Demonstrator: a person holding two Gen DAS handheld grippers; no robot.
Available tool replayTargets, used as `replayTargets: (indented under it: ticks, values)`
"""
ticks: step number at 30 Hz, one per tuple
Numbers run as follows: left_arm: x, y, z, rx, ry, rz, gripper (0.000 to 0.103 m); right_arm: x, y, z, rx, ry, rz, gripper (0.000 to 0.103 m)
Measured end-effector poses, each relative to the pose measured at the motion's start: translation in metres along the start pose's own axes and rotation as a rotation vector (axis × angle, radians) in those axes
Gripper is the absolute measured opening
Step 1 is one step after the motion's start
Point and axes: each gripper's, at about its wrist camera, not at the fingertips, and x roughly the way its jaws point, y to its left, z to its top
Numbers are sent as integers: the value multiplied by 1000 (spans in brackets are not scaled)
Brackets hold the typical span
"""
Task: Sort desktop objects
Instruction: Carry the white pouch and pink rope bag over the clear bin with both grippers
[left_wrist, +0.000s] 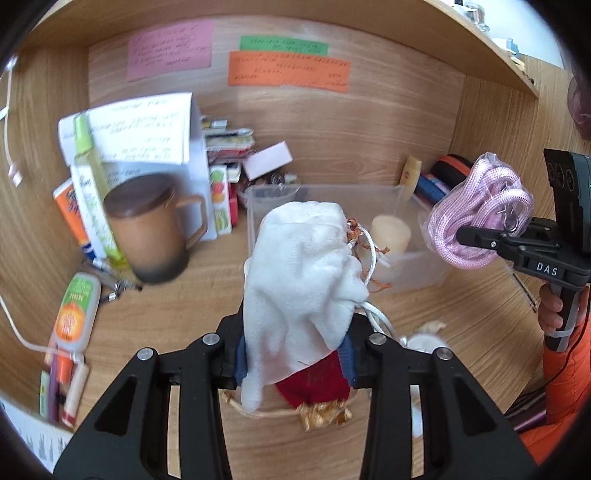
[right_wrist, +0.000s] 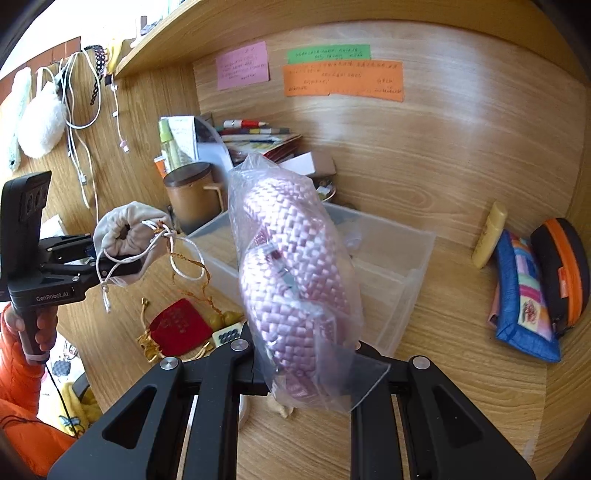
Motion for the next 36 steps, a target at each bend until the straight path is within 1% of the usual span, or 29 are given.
replayTargets:
  ticks: [6, 13, 17, 22, 25, 36]
  values:
    - [12, -9, 25, 33, -9, -36, 38, -1, -7, 12, 3, -17, -21, 15]
    - [34, -17, 52, 70, 4, -74, 38, 4, -21, 27, 15, -33, -47, 15]
    - [50, -20, 63, 84, 20, -100, 38, 12, -29, 34, 22, -27, -70, 15]
    - [73, -28, 73, 112, 41, -117, 38, 29, -39, 39, 29, 0, -94, 15]
    - [86, -28, 77, 111, 58, -129, 38, 40, -47, 41, 34, 23, -103, 15]
    - [131, -30, 81, 128, 135, -146, 38, 85, -65, 41, 35, 123, -135, 15]
